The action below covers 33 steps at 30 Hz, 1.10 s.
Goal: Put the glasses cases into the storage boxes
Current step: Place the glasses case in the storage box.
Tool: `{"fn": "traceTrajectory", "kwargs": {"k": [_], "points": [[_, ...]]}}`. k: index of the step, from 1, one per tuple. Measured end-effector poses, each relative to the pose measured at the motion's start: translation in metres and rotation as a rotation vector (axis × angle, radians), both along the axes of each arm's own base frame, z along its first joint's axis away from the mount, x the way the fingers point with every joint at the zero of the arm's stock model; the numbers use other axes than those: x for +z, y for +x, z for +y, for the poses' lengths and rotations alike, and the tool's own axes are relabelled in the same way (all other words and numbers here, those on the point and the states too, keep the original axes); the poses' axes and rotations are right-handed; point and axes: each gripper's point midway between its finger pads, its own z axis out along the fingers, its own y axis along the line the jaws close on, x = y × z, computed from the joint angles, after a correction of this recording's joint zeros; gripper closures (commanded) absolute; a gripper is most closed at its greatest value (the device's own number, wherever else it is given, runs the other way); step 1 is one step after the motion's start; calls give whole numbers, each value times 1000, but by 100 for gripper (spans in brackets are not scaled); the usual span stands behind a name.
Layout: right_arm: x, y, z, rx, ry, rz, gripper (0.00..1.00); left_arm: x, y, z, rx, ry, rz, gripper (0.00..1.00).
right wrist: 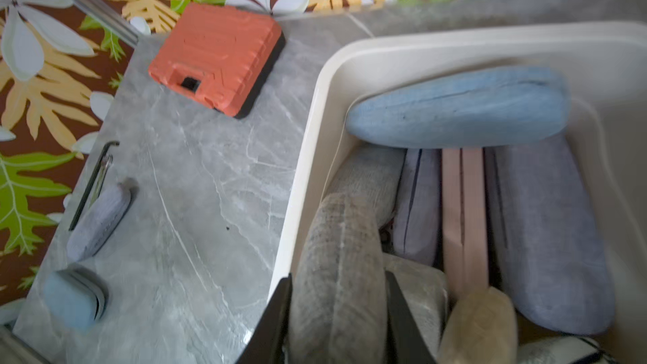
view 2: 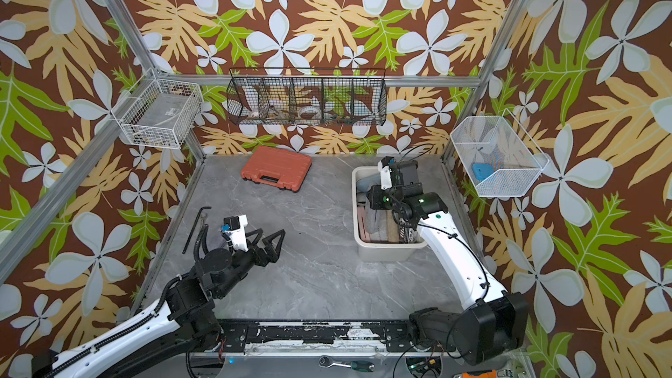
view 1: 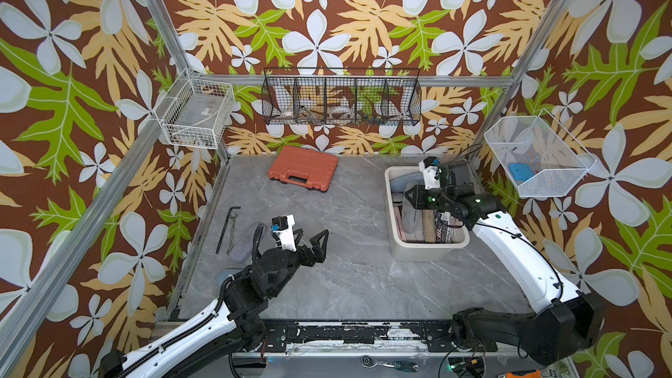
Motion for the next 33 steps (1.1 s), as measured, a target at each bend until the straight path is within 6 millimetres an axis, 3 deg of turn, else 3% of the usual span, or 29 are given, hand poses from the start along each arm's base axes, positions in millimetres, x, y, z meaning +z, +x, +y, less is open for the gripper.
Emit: {"fn": "traceTrajectory", "kwargs": {"k": [4, 7, 10, 12, 15, 18, 22, 25, 33], "points": [[-30, -13, 6, 52, 4, 83, 68, -2, 0, 2, 7, 10, 6, 0], [-44, -19, 9, 67, 15, 118, 44, -4, 0, 4, 16, 17, 10, 0], [-50, -24, 7, 65, 2, 150, 36, -4, 3, 8, 45, 24, 14, 0], [-44, -25, 3, 50, -7, 137, 35, -2, 6, 13, 86, 22, 27, 0], [-11, -21, -6, -6, -13, 45, 35, 2, 14, 29, 180, 27, 60, 0], [23, -19, -16, -51, -19, -56, 35, 0, 29, 57, 309, 29, 115, 0], [48, -28, -21, -88, -14, -131, 33, -24, 49, 106, 491, 52, 236, 0], [58, -40, -17, -78, -1, -175, 27, -47, 58, 150, 623, 53, 338, 0], [71, -57, -8, -49, 69, -224, 21, -98, 87, 234, 838, 96, 573, 0]]}}
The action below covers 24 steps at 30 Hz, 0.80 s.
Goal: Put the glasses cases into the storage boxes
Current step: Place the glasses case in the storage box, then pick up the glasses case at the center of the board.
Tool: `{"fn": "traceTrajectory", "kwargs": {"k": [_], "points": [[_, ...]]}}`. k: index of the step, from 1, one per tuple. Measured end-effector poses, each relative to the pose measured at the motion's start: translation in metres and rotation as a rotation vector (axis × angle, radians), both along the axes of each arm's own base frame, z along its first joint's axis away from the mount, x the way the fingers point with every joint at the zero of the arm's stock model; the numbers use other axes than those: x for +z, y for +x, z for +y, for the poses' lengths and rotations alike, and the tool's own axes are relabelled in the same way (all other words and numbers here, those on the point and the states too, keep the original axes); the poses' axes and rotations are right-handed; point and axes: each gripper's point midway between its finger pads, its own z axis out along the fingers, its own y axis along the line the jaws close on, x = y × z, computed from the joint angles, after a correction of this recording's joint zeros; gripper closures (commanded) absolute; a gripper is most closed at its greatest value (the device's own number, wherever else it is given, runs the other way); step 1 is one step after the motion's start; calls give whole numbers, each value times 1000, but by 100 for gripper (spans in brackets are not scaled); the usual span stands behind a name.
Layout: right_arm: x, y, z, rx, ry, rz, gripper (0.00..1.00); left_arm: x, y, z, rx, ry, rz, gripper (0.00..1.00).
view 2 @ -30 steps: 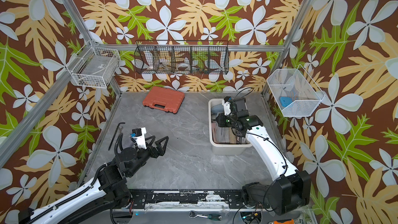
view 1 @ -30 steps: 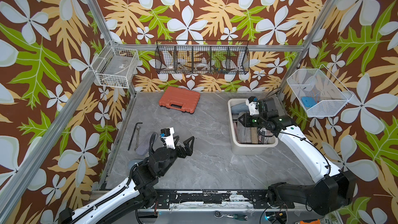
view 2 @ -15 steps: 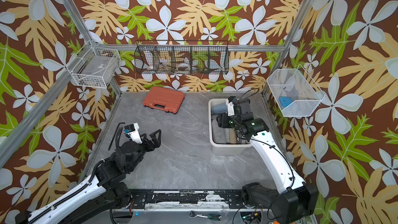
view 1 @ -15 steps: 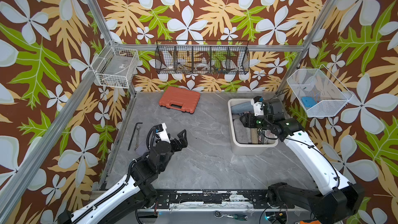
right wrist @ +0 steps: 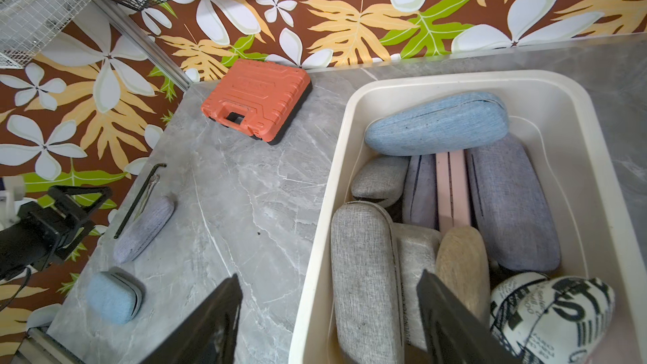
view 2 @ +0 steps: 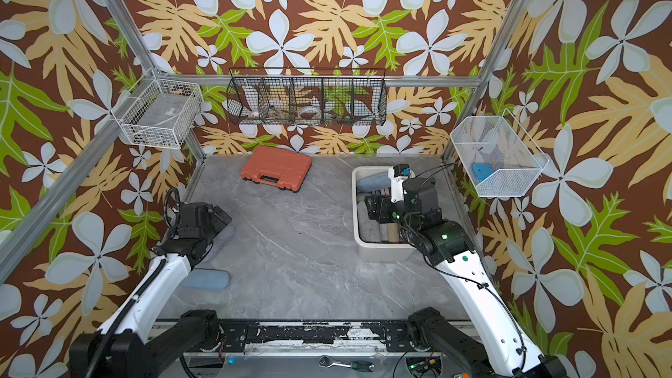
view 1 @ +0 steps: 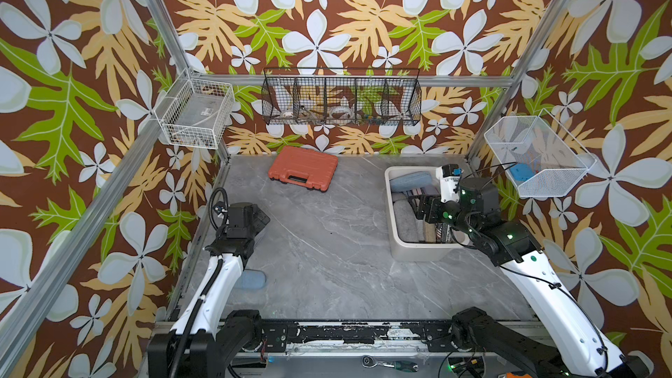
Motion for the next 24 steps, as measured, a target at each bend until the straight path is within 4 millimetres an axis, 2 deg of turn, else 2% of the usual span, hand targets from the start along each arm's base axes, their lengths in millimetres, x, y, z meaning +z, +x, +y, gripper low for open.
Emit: {"fn": "traceTrajectory", "kwargs": {"k": [5, 11, 14, 16, 21, 24], "points": [[7, -7, 3, 25, 29, -29, 21, -38, 3, 25, 53, 8, 140, 0], [13, -13, 3, 36, 38, -51, 20, -75, -6, 19, 36, -32, 227, 4], [17, -15, 2, 38, 39, -65, 20, -83, -2, 19, 40, -41, 196, 7], [20, -16, 2, 38, 43, -80, 21, -90, 0, 8, 7, -59, 194, 7], [25, -15, 2, 36, 46, -103, 21, -92, 17, -32, -101, -82, 156, 7], [26, -15, 1, 36, 47, -105, 21, -98, 20, -44, -123, -107, 164, 9]]}}
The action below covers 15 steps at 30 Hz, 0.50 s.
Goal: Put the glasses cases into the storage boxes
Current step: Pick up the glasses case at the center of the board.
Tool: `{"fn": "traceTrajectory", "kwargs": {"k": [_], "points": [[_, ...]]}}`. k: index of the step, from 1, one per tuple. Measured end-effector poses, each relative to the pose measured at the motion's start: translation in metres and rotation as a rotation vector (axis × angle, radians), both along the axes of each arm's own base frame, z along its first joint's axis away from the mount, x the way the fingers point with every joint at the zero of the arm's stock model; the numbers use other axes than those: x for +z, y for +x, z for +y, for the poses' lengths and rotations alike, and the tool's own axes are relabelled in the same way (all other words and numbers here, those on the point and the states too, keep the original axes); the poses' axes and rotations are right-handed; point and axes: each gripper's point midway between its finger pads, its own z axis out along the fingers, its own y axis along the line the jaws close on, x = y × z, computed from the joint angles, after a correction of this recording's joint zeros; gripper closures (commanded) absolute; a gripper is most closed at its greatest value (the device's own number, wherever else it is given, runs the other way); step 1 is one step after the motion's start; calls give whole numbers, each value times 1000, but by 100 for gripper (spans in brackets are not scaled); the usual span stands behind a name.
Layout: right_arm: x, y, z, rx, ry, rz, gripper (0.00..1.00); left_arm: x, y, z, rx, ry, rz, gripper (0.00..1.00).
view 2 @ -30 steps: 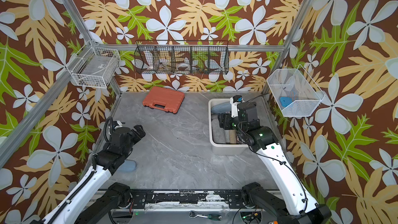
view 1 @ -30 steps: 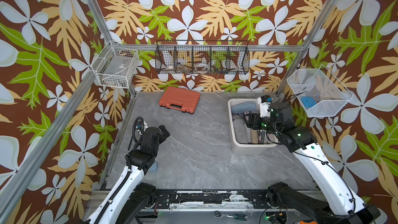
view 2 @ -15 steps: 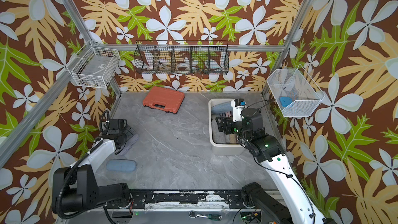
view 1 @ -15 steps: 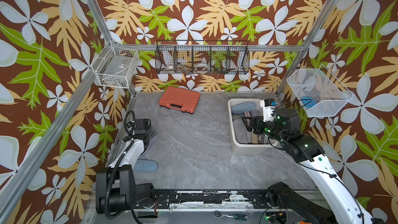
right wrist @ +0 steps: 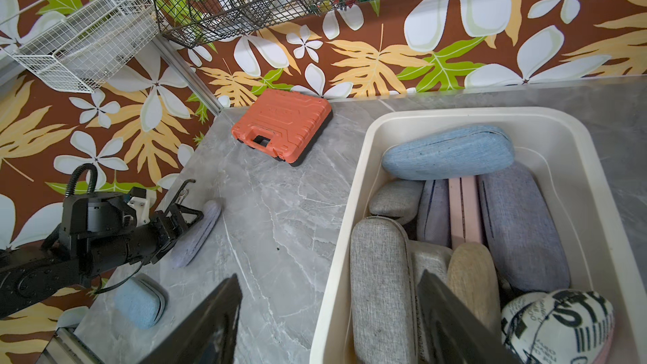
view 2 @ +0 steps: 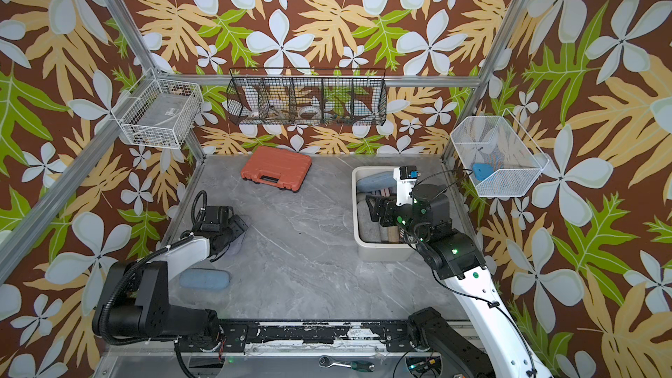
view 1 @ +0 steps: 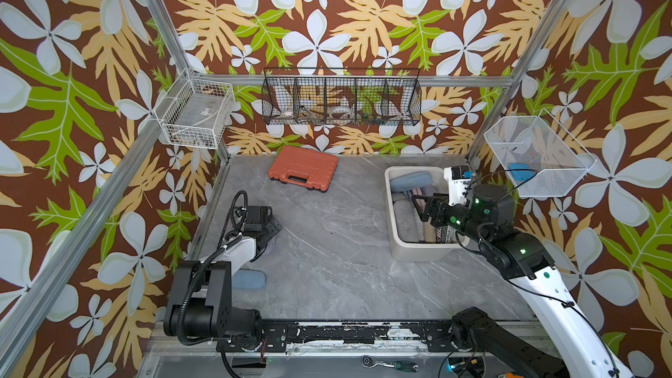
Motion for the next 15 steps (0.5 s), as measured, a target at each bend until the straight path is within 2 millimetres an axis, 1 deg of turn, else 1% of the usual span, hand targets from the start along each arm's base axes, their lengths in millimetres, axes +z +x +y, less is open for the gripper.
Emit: {"fn": "traceTrajectory", "kwargs": {"k": [3, 4, 5, 7, 9, 11, 12, 15], "points": [[2, -2, -1, 0, 3, -8, 21, -3, 0, -9, -13, -33, 17, 7], [3, -2, -1, 0, 4, -10, 21, -3, -2, -13, -24, -34, 23, 5], [4, -3, -1, -1, 4, -12, 21, -1, -5, -19, -42, -36, 31, 0], [3, -3, -2, -4, 2, -13, 21, 7, -7, -31, -81, -44, 28, 0], [1, -2, -2, -4, 2, -9, 20, 20, -5, -38, -109, -40, 8, 0], [0, -2, -1, -2, 2, -7, 20, 27, -3, -34, -107, -10, 6, 0], [0, -2, 0, 2, 4, -6, 19, 28, -3, -31, -107, 11, 16, 0], [0, -3, 3, 16, 15, -5, 19, 21, -8, -26, -124, 65, 75, 0]]}}
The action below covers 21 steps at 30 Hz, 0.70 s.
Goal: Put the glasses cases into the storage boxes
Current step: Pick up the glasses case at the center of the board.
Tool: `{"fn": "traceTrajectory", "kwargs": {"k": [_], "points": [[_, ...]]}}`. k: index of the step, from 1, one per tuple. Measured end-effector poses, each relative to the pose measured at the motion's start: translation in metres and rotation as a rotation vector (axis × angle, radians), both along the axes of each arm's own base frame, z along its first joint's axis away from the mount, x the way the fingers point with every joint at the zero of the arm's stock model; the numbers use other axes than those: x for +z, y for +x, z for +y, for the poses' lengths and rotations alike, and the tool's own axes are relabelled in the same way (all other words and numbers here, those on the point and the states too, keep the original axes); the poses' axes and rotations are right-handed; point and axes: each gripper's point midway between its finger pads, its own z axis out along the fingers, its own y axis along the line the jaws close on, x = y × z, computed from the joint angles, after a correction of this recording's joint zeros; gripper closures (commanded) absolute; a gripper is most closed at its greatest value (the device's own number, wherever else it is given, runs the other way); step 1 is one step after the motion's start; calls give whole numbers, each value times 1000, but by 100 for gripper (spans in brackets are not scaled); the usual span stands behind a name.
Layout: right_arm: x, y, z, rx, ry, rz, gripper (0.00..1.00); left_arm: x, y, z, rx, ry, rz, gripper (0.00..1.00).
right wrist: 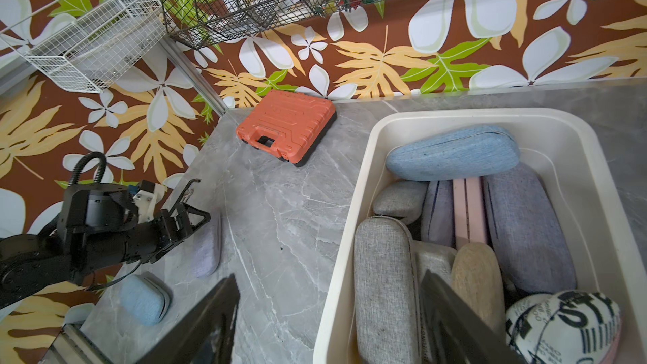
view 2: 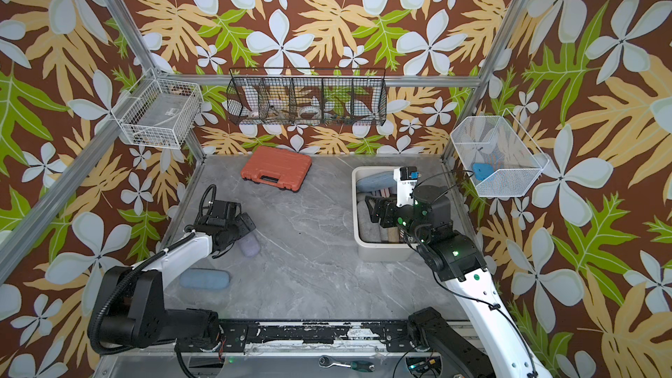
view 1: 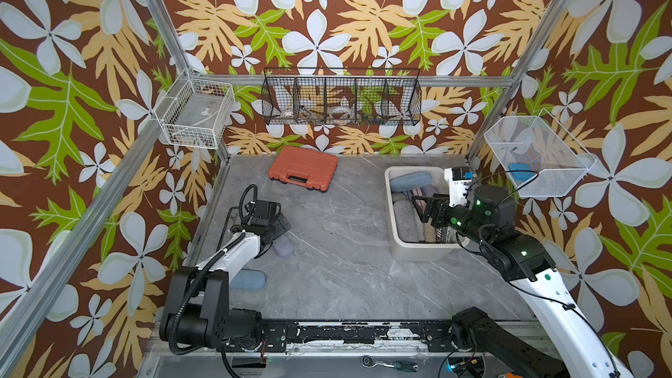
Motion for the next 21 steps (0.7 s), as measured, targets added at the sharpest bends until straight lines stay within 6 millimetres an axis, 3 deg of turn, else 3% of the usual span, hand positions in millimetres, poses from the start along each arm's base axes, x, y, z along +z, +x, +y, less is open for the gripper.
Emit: {"fn": "traceTrajectory", "kwargs": {"k": [7, 11, 16, 21], "points": [[-8, -1, 5, 24, 14, 22, 19, -24, -12, -13, -93, 90, 127, 2], [-5, -2, 6, 28, 18, 16, 19, -37, -14, -19, -133, 113, 173, 12], [0, -4, 7, 38, 25, 6, 20, -39, -15, -22, -149, 130, 182, 29], [-1, -4, 7, 42, 27, 9, 21, -39, -17, -23, -155, 154, 180, 32]]}}
